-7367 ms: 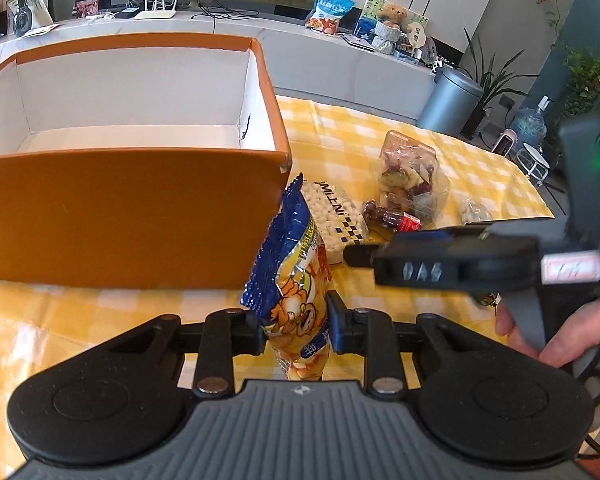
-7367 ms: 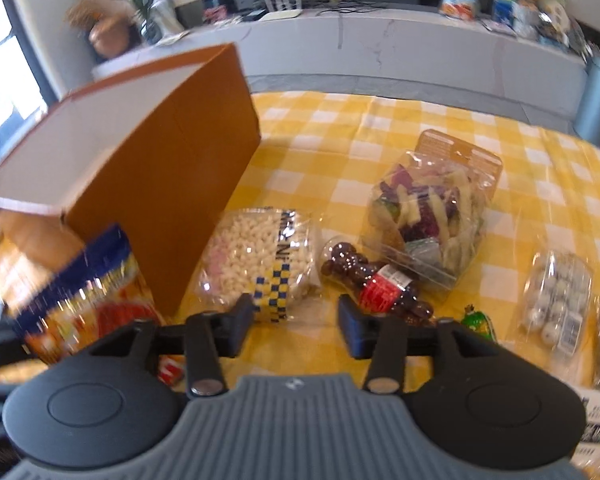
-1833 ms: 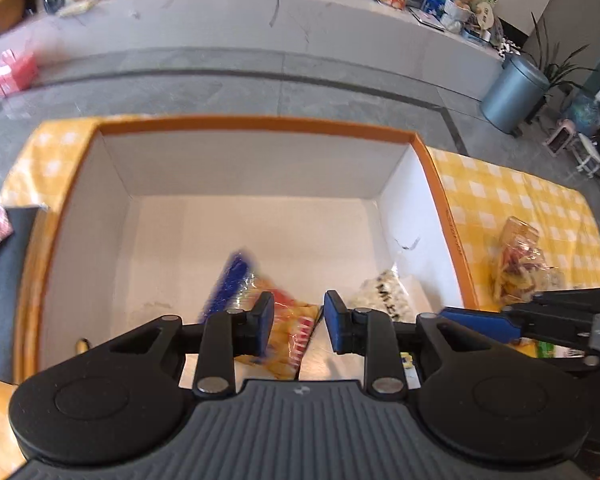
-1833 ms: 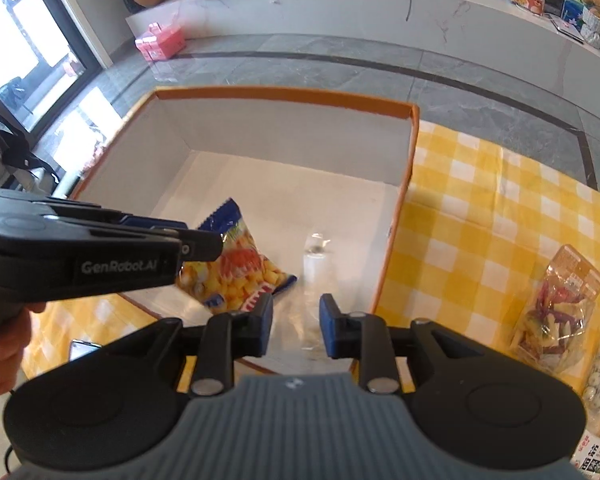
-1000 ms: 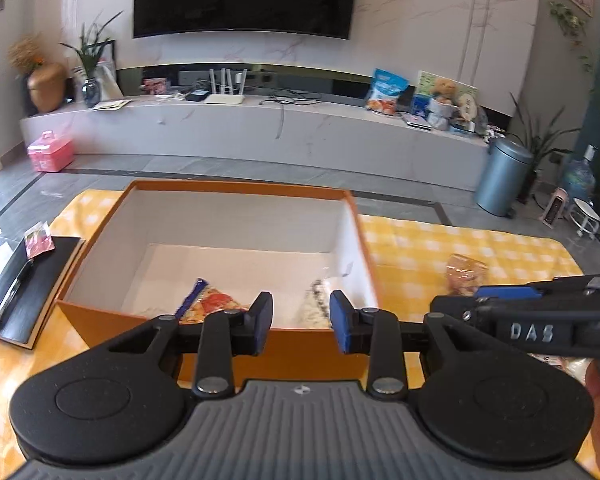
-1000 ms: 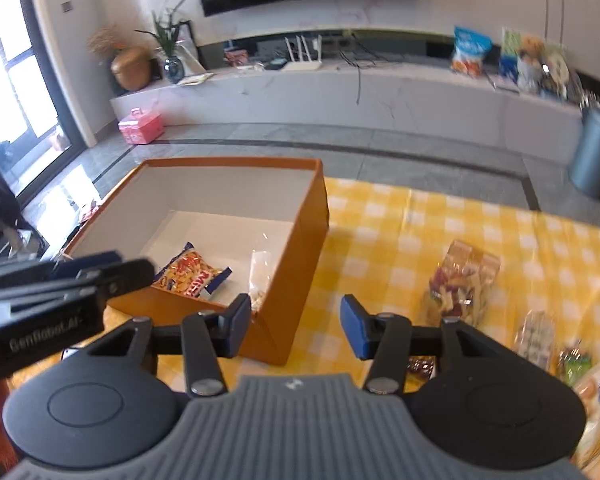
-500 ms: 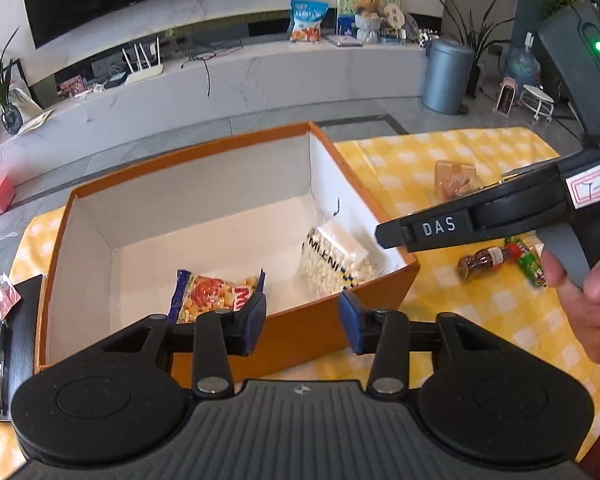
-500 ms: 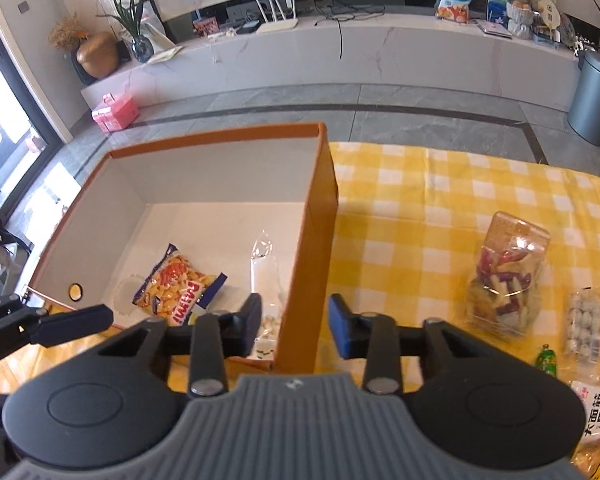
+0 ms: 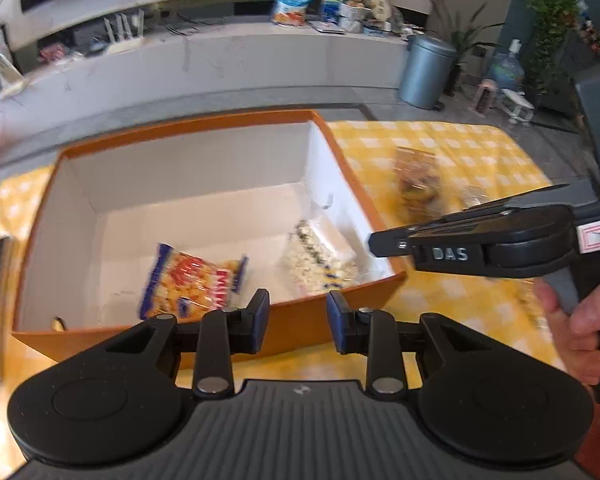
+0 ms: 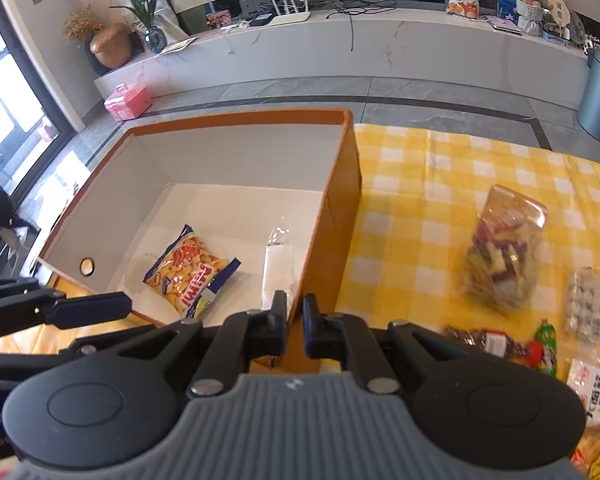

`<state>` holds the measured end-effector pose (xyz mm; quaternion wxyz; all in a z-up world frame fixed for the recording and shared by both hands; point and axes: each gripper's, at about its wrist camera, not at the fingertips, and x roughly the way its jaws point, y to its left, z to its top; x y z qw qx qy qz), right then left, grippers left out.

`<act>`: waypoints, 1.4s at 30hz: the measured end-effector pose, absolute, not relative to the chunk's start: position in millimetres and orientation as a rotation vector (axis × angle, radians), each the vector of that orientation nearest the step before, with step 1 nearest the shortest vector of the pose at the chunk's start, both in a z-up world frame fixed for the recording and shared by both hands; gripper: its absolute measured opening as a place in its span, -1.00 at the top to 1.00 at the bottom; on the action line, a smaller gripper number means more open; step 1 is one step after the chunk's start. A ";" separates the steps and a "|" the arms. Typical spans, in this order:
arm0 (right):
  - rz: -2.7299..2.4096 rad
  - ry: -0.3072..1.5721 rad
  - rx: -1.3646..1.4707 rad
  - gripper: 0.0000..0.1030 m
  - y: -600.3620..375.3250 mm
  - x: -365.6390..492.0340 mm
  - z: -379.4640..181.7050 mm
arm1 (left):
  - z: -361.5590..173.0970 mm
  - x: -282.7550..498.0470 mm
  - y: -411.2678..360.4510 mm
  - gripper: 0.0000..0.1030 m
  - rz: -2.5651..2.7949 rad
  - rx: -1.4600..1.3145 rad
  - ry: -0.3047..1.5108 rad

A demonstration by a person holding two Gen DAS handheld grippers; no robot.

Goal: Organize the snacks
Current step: 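Withdraw both tools from the box toward the remaining snacks, then grasp the clear waffle bag with the left tool while the right tool reaches the potato-stick bag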

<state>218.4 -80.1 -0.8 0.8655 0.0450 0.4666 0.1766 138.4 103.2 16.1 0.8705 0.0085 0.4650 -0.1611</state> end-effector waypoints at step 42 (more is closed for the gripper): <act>-0.128 1.002 0.588 0.01 -416.7 103.8 -65.9 | -98.6 110.3 -121.5 -0.39 -0.541 -0.451 1.031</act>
